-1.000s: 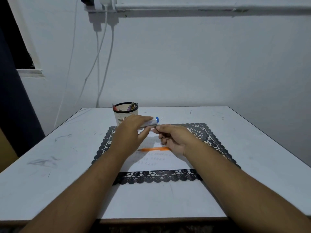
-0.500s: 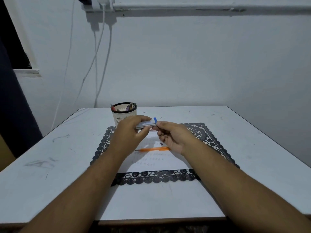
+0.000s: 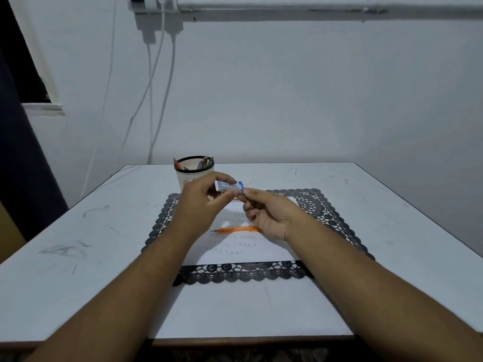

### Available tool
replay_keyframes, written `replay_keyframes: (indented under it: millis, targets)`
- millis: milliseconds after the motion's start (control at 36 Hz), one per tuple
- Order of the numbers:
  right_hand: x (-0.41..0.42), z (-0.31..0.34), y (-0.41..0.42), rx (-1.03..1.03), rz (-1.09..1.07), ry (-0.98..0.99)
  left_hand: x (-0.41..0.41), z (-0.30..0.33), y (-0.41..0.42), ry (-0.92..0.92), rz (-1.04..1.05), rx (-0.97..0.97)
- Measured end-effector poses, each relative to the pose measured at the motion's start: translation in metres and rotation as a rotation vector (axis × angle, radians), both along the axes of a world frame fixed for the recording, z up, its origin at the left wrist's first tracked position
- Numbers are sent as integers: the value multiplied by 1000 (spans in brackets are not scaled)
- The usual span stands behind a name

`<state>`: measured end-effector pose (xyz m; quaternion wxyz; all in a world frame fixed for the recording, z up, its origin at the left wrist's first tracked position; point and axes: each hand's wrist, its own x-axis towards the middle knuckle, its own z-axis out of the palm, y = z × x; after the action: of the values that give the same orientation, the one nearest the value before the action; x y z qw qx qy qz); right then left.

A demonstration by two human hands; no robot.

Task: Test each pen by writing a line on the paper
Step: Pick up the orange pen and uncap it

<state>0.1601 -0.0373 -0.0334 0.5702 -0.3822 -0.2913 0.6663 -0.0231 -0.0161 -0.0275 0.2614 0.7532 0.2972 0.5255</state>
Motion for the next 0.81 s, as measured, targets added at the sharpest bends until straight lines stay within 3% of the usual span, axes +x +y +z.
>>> replay_keyframes:
  millis: [194, 361, 528, 806]
  targets:
    - [5, 1, -1, 15, -43, -10, -1, -1, 2, 9, 33, -13]
    - [8, 0, -3, 158, -144, -203, -5, -6, 5, 116, 117, -72]
    - [10, -1, -5, 232, -220, -391, -6, -6, 1, 386, 259, -20]
    - [8, 5, -10, 331, -294, -596, -2, -8, 5, 475, 368, 63]
